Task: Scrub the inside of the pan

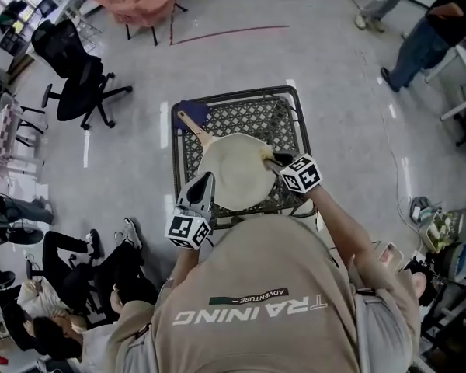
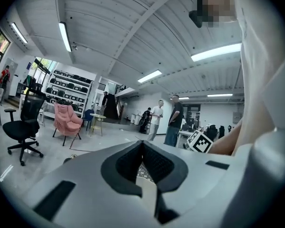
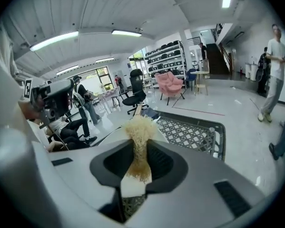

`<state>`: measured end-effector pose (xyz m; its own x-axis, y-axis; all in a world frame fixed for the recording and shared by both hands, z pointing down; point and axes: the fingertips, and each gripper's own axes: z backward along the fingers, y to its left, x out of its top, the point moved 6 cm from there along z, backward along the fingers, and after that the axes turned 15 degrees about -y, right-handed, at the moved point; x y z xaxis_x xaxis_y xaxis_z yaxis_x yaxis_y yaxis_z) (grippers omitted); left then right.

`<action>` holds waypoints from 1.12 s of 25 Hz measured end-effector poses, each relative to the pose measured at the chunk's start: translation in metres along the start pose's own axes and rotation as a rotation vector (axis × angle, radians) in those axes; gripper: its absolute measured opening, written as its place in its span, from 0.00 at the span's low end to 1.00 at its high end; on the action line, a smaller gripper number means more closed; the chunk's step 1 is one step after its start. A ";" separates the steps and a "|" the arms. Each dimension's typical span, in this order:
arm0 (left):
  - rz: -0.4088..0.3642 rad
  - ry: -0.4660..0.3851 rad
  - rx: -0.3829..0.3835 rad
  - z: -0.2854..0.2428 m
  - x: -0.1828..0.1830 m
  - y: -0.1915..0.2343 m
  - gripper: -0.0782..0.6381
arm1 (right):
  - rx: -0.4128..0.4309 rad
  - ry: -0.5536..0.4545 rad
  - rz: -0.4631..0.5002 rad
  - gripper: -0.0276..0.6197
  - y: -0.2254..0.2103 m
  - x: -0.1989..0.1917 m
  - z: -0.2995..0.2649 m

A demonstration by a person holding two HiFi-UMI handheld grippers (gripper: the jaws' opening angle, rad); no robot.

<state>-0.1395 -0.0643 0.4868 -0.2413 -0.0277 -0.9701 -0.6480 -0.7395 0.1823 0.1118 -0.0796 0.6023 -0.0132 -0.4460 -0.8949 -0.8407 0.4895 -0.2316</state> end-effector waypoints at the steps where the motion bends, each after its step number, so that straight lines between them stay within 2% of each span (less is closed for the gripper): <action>1: 0.002 0.005 -0.011 -0.004 -0.003 -0.004 0.13 | -0.011 -0.002 0.026 0.19 -0.003 0.001 0.008; 6: 0.008 0.011 -0.037 -0.016 -0.011 -0.020 0.13 | -0.053 0.014 0.092 0.19 -0.023 -0.006 0.042; 10: -0.013 0.003 -0.051 -0.023 -0.010 -0.026 0.13 | -0.093 0.020 0.063 0.19 -0.039 -0.017 0.060; 13: -0.018 0.007 -0.030 -0.023 -0.012 -0.025 0.13 | -0.103 0.066 0.019 0.19 -0.049 -0.036 0.067; 20: -0.045 0.010 0.083 -0.003 -0.006 -0.020 0.13 | -0.172 0.240 -0.098 0.19 -0.072 -0.107 0.069; 24: -0.062 0.034 0.199 0.026 -0.006 -0.015 0.13 | -0.195 0.308 -0.175 0.19 -0.080 -0.141 0.054; 28: -0.064 0.060 0.289 0.049 -0.011 -0.013 0.13 | -0.167 0.382 -0.137 0.19 -0.081 -0.169 0.040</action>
<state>-0.1639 -0.0219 0.5025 -0.1554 -0.0331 -0.9873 -0.8412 -0.5196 0.1498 0.2040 -0.0137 0.7567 -0.0688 -0.7588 -0.6477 -0.9242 0.2929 -0.2450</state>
